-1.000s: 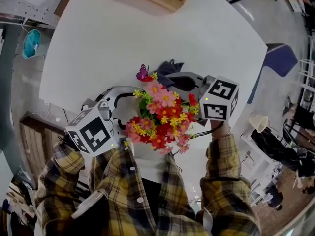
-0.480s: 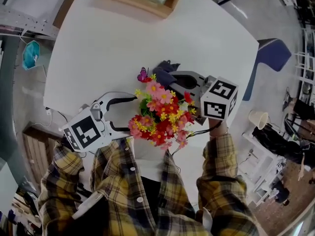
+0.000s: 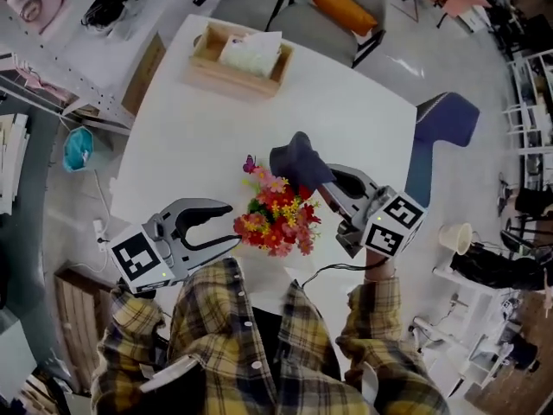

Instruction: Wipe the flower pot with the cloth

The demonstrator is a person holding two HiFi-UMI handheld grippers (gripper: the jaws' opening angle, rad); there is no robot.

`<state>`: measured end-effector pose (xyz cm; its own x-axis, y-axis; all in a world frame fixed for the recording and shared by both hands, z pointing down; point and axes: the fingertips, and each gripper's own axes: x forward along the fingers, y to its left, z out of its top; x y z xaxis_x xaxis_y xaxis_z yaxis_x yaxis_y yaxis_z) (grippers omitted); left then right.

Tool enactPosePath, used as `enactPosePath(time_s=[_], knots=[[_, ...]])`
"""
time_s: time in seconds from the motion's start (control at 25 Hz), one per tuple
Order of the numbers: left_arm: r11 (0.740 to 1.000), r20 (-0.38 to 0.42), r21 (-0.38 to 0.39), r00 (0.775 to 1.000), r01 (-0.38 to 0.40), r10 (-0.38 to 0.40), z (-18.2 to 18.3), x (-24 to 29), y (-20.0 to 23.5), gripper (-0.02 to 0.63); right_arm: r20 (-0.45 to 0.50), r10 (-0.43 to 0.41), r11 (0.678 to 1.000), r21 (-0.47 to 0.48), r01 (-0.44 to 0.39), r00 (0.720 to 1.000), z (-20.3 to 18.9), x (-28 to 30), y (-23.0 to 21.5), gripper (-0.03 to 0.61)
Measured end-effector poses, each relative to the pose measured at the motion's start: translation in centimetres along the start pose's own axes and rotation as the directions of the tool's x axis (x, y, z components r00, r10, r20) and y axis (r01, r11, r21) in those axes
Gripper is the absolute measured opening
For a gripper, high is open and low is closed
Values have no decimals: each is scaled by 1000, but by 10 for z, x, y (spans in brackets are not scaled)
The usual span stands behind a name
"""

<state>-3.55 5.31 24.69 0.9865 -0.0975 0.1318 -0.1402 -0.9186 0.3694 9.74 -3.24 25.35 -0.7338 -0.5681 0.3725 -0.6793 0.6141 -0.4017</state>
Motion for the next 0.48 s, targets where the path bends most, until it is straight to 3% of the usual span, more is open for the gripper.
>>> enactPosePath(time_s=[0.28,0.48], knots=[[994,38,107,999,-16,12,56,23,-38,116,207,-92,988,-101,115,974,63,-45,40,12],[981,95,165,991,-104,89,94,34,-47,46,327,-143,972,-129,194,934,93,-78,68,12]])
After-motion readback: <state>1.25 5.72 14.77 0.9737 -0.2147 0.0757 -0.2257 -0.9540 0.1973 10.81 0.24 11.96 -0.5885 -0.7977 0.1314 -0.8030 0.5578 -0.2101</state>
